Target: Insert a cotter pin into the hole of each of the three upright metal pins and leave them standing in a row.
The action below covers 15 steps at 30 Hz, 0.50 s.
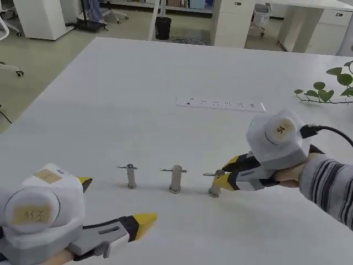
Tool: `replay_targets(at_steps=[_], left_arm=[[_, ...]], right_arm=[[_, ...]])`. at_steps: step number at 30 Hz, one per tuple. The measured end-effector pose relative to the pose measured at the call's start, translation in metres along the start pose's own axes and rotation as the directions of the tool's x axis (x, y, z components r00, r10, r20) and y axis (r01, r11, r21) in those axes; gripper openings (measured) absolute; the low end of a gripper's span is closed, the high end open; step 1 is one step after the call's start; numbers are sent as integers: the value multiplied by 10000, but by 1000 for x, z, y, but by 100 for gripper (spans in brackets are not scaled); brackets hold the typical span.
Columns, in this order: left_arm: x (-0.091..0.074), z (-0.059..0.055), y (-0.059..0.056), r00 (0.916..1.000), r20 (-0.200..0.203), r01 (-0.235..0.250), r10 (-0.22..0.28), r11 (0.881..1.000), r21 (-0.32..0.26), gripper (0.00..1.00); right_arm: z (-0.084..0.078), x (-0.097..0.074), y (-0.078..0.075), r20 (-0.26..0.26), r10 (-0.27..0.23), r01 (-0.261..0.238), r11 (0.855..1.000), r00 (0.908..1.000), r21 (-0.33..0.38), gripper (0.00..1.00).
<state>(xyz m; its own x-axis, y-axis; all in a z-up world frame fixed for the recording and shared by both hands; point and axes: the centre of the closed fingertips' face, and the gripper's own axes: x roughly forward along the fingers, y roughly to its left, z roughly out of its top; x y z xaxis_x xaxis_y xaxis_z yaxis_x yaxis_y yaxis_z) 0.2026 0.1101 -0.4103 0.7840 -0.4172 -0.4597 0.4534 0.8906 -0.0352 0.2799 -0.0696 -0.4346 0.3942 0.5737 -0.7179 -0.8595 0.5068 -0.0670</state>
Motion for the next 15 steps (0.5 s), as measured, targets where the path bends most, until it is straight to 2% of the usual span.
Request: replay_targets(at_steps=[3,6,9,13,15], left_arm=[[-2,2,5,10000,1,-27,27,10000,32,84],[-3,4,9,10000,-2,2,-2,9999,153,84],[-5,8,10,9998,97,151,-152,9998,141,84],[-8,7,6,9989,-225,406,-402,9990,179,84],[-11,10,3,9985,-187,518,-512,9982,317,84]], right_arm=[[6,-13,0,450,-372,356,9987,9983,353,27],[14,-29,5,1063,-794,680,9920,9912,1066,35],[16,-41,12,1306,-1052,841,9839,9858,1580,42],[13,-54,21,1576,-1421,1032,9673,9772,2319,48],[12,-60,27,1727,-1587,1055,9535,9721,2822,48]])
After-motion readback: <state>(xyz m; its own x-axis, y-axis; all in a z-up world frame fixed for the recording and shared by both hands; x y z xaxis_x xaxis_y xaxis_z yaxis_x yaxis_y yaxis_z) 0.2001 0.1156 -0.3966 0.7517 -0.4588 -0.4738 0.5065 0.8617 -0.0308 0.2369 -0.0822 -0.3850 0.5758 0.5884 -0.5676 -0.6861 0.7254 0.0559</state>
